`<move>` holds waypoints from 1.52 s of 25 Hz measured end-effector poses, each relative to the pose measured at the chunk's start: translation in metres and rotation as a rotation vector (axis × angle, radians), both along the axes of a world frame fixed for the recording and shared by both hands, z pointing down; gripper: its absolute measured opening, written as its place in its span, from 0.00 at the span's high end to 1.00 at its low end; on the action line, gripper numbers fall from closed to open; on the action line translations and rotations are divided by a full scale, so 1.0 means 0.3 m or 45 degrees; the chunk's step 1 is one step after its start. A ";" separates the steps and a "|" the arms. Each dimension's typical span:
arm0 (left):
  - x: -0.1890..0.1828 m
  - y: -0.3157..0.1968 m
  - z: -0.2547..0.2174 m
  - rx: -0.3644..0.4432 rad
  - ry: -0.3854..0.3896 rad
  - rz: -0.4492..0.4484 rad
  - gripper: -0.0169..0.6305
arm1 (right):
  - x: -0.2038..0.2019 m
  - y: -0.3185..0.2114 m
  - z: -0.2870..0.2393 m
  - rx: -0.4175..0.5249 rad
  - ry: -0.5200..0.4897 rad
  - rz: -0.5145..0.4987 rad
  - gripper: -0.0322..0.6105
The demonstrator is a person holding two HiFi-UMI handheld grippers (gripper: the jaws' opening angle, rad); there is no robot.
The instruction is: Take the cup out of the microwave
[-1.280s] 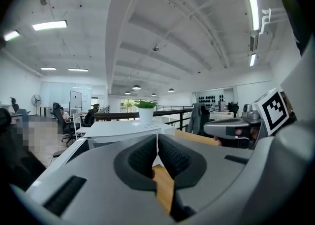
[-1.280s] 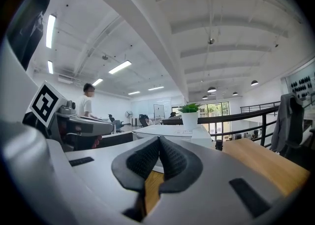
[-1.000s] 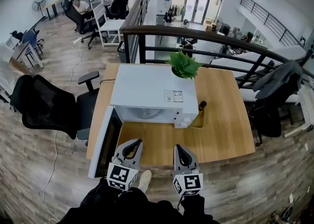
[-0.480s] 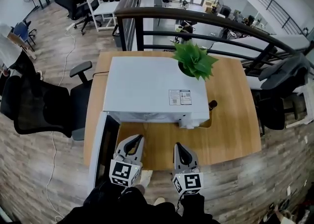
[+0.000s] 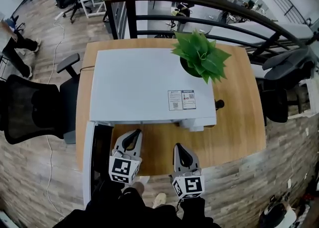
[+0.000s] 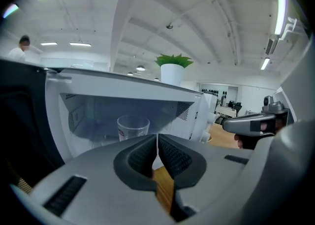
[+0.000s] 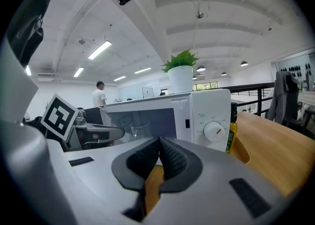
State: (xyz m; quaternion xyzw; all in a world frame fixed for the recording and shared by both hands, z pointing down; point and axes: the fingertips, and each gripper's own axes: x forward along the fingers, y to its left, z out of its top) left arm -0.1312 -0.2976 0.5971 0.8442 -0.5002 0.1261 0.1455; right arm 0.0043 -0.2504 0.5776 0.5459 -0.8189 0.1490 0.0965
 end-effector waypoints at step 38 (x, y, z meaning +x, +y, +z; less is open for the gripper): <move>0.119 -0.220 0.235 -0.119 -0.066 0.139 0.83 | 0.141 -0.118 0.142 -0.117 -0.011 0.122 0.93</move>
